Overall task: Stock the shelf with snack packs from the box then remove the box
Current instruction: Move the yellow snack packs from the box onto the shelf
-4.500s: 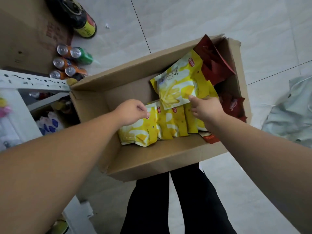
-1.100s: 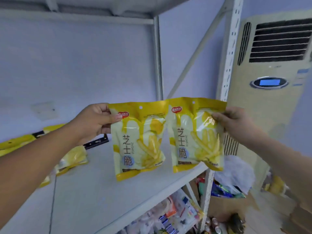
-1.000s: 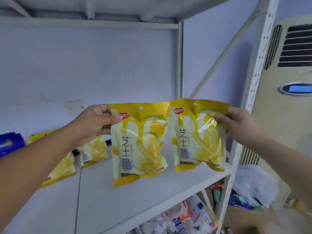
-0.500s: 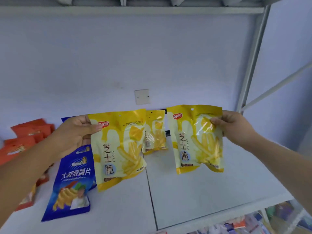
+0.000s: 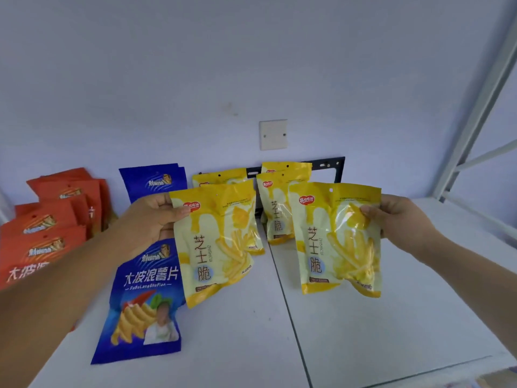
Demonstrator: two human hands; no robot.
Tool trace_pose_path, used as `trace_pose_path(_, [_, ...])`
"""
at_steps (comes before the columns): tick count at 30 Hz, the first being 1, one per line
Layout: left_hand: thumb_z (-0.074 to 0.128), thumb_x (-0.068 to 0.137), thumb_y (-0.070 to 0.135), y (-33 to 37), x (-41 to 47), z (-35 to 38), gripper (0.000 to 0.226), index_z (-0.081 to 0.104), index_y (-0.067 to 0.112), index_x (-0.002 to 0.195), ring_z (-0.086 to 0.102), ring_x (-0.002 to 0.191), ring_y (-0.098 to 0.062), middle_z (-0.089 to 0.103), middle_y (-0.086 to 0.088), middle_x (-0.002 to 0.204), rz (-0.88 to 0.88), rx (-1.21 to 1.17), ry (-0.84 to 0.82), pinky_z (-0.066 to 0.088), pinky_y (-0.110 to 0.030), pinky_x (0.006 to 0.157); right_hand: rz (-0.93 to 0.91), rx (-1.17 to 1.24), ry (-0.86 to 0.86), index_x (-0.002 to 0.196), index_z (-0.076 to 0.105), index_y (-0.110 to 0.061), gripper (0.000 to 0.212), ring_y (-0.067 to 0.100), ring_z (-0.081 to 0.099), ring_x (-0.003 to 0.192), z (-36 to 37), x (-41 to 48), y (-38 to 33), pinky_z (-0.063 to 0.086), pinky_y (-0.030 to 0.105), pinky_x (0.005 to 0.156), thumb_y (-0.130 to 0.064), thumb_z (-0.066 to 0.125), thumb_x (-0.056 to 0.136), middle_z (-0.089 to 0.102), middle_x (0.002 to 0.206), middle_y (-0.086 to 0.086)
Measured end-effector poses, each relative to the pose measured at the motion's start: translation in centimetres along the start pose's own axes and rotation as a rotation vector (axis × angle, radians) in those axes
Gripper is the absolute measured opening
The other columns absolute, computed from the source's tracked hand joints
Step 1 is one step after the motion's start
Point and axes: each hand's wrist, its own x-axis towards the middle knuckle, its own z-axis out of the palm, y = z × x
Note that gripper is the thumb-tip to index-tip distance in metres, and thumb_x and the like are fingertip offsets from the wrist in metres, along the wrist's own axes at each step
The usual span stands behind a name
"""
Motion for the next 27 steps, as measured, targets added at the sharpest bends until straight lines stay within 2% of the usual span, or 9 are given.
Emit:
trace_pose_path(3, [0.064, 0.091, 0.006, -0.9, 2.5, 0.6, 0.02, 0.068, 0.009, 0.111, 0.074, 0.096, -0.03, 0.076, -0.015, 0.107, -0.016, 0.043, -0.023, 0.062, -0.04, 0.08, 0.023, 0.031, -0.048, 0.089, 0.075, -0.018, 0.019, 0.035, 0.072, 0.08, 2.2, 1.7, 1.4, 0.057, 0.06, 0.087, -0.025, 0.061, 0.099, 0.076, 0.085, 0.011])
trace_pose_path(7, [0.064, 0.092, 0.009, -1.8, 6.4, 2.0, 0.026, 0.066, 0.008, 0.118, 0.074, 0.098, -0.028, 0.076, -0.012, 0.107, -0.034, 0.102, -0.065, 0.062, -0.038, 0.081, 0.054, 0.068, -0.105, 0.083, 0.076, -0.022, 0.025, 0.015, 0.067, 0.069, 4.6, 5.0, 2.9, 0.057, 0.047, 0.073, -0.02, 0.059, 0.1, 0.073, 0.077, 0.003])
trace_pose_path(12, [0.064, 0.094, 0.011, -3.0, 10.9, 3.4, 0.025, 0.065, 0.011, 0.119, 0.074, 0.099, -0.022, 0.077, -0.006, 0.108, -0.067, 0.181, -0.053, 0.061, -0.039, 0.084, 0.085, 0.063, -0.126, 0.09, 0.076, -0.021, 0.019, 0.028, 0.073, 0.081, 7.1, 10.2, 4.5, 0.058, 0.053, 0.089, -0.025, 0.061, 0.1, 0.077, 0.091, 0.009])
trace_pose_path(18, [0.066, 0.093, 0.013, -5.0, 14.9, 3.3, 0.027, 0.065, 0.011, 0.12, 0.074, 0.099, -0.02, 0.077, -0.003, 0.107, -0.101, 0.241, 0.038, 0.06, -0.041, 0.087, 0.1, 0.084, -0.142, 0.09, 0.076, -0.021, 0.02, 0.037, 0.072, 0.093, 9.8, 15.3, 6.6, 0.057, 0.056, 0.09, -0.024, 0.06, 0.101, 0.078, 0.092, 0.007])
trace_pose_path(23, [0.067, 0.093, 0.013, -5.7, 17.3, 2.7, 0.025, 0.065, 0.011, 0.118, 0.074, 0.098, -0.019, 0.078, -0.002, 0.104, -0.109, 0.261, 0.097, 0.058, -0.044, 0.092, 0.136, 0.086, -0.14, 0.089, 0.077, -0.026, 0.018, 0.023, 0.072, 0.084, 11.1, 18.2, 8.0, 0.059, 0.044, 0.086, -0.029, 0.063, 0.099, 0.078, 0.086, -0.005])
trace_pose_path(27, [0.068, 0.093, 0.016, -6.1, 18.3, 2.8, 0.023, 0.066, 0.011, 0.116, 0.075, 0.097, -0.017, 0.078, -0.001, 0.103, -0.099, 0.314, 0.103, 0.057, -0.045, 0.094, 0.152, 0.125, -0.053, 0.086, 0.074, -0.023, 0.02, 0.015, 0.067, 0.074, 12.0, 19.0, 8.4, 0.056, 0.035, 0.078, -0.028, 0.061, 0.099, 0.074, 0.075, -0.011])
